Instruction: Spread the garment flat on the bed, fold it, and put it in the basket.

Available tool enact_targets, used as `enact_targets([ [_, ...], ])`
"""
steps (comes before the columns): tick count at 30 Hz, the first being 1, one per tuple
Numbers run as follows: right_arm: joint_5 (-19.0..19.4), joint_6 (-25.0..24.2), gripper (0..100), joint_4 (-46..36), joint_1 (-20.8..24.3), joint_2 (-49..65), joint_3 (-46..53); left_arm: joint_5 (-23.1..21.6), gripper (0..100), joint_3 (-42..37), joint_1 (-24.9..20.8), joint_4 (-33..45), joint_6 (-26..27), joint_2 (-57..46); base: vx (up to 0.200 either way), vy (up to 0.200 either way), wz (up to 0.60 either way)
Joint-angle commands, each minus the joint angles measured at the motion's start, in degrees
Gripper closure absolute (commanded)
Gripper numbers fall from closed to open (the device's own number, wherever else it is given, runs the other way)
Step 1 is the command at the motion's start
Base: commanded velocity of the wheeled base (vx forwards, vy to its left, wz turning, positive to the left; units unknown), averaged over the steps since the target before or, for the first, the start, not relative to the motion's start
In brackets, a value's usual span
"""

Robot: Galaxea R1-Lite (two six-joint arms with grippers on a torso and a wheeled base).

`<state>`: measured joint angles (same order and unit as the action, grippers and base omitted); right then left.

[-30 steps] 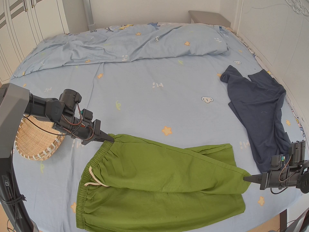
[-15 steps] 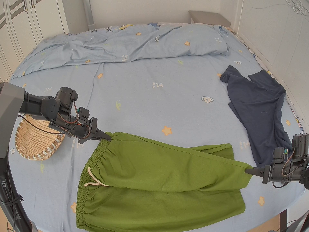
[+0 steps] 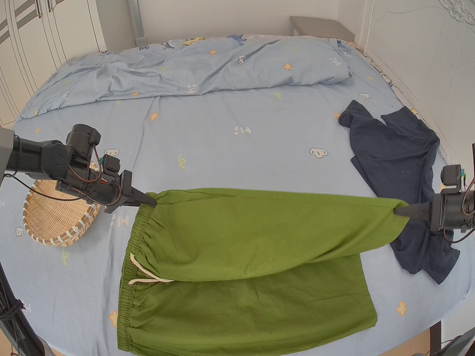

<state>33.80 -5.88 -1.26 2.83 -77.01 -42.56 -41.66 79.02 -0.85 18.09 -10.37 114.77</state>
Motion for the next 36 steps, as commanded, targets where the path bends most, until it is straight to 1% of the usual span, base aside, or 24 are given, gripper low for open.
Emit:
enact_targets([
  [1,-5.5,-0.36,100,-7.8,7.98,4.94,-10.18,-0.09,100,-1.94,3.05,-0.25,-0.96,-6.84,0.0,0.0,0.0],
  [3,-7.7,-0.36,100,-7.97,9.65,5.11,-11.41,-0.09,100,-2.03,3.23,-0.25,-0.96,-7.28,0.0,0.0,0.0],
  [4,-7.96,-0.45,100,-7.97,9.92,5.11,-11.58,-0.09,100,-2.03,3.23,-0.25,-0.96,-7.28,0.0,0.0,0.0],
  [5,-9.11,-0.45,100,-7.97,10.71,4.67,-12.55,-0.09,100,-2.03,3.31,-0.25,-0.96,-7.64,0.0,0.0,0.0],
  [10,-9.46,-0.45,100,-7.88,10.88,3.27,-14.22,-0.18,100,-2.03,3.93,-0.34,-1.14,-8.51,0.0,0.0,0.0],
  [11,-9.72,-0.45,100,-8.06,10.79,1.25,-15.98,-0.36,100,-2.03,5.42,-0.6,-1.4,-9.31,0.0,0.0,0.0],
  [13,-9.72,-0.63,100,-8.76,10.88,1.07,-17.38,-0.36,100,-2.03,5.86,-1.39,-2.02,-9.66,0.0,0.0,0.0],
  [15,-9.72,-1.16,100,-11.4,11.94,1.42,-18.97,-0.27,100,-2.29,6.21,-2.71,-2.81,-9.66,0.0,0.0,0.0],
  [16,-9.72,-1.16,100,-11.4,11.94,1.42,-18.97,-0.27,100,-2.29,6.21,-2.71,-2.81,-9.66,0.0,0.0,0.0],
  [17,-9.81,-1.24,100,-12.54,13.08,1.33,-20.11,-0.18,100,-2.55,6.3,-3.24,-2.9,-9.66,0.0,0.0,0.0],
  [21,-10.87,-1.07,100,-11.31,11.76,-3.06,-22.22,-0.18,100,-2.91,6.48,-4.12,-2.99,-9.48,0.0,0.0,0.0],
  [23,-10.78,-0.63,100,-8.32,10.18,-6.58,-22.48,-0.27,100,-3.08,6.48,-4.2,-2.99,-9.48,0.0,0.0,0.0],
  [24,-10.78,-0.63,100,-8.32,10.18,-6.58,-22.48,-0.27,100,-3.08,6.48,-4.2,-2.99,-9.48,0.0,0.0,0.0],
  [26,-10.69,-0.63,100,-2.35,9.74,-10.09,-22.83,-0.09,100,-3.7,6.48,-5.17,-2.99,-9.48,0.0,0.0,0.0],
  [27,-10.69,-0.63,100,-2.35,9.74,-10.09,-22.83,-0.09,100,-3.7,6.48,-5.17,-2.99,-9.48,0.0,0.0,0.0],
  [30,-10.43,-0.54,100,2.84,9.04,-15.54,-24.85,0.08,100,-5.54,6.48,-8.77,-2.9,-9.04,0.0,0.0,0.0],
  [32,-10.43,-0.45,100,3.98,8.86,-17.04,-25.56,0.08,100,-6.07,6.48,-10.0,-2.9,-9.04,0.0,0.0,0.0],
  [33,-10.43,0.08,100,6.35,7.98,-20.11,-27.32,0.17,100,-7.21,6.57,-12.73,-2.81,-8.95,0.0,0.0,0.0],
  [34,-10.43,0.08,100,6.35,7.98,-20.11,-27.32,0.17,100,-7.21,6.57,-12.73,-2.81,-8.95,0.0,0.0,0.0],
  [36,-10.43,0.43,100,8.55,7.19,-23.8,-29.78,0.26,100,-8.79,6.74,-17.04,-2.99,-8.6,0.0,0.0,0.0],
])
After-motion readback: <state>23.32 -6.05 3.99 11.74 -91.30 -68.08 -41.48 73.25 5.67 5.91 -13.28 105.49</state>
